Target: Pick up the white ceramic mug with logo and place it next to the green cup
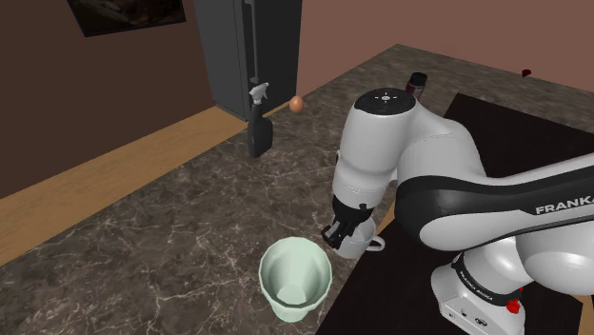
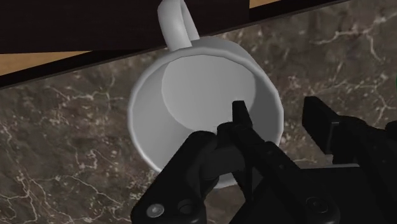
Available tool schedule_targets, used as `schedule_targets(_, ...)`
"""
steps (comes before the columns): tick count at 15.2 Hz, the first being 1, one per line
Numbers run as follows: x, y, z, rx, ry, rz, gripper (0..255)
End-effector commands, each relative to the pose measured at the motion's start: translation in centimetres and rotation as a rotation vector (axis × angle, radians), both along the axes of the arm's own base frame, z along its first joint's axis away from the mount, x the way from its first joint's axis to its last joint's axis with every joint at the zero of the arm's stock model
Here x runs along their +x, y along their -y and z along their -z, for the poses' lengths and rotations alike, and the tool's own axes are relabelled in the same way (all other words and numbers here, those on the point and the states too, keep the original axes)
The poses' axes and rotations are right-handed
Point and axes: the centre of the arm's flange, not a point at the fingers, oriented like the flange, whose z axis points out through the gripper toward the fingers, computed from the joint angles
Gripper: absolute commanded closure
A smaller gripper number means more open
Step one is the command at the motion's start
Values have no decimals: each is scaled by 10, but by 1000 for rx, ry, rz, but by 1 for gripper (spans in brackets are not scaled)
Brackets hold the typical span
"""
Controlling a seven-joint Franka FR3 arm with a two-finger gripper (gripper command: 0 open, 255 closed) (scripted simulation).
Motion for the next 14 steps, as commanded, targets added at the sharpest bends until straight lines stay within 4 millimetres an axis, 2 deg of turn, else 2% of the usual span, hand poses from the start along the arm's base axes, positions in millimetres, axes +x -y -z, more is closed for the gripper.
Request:
schedule_targets(1, 0, 0, 0, 0, 0, 0, 0)
schedule_targets(5, 0, 0, 0, 0, 0, 0, 0)
schedule_targets(9, 0, -3, -50, 0, 0, 0, 0)
schedule_targets(14, 0, -3, -50, 0, 0, 0, 0)
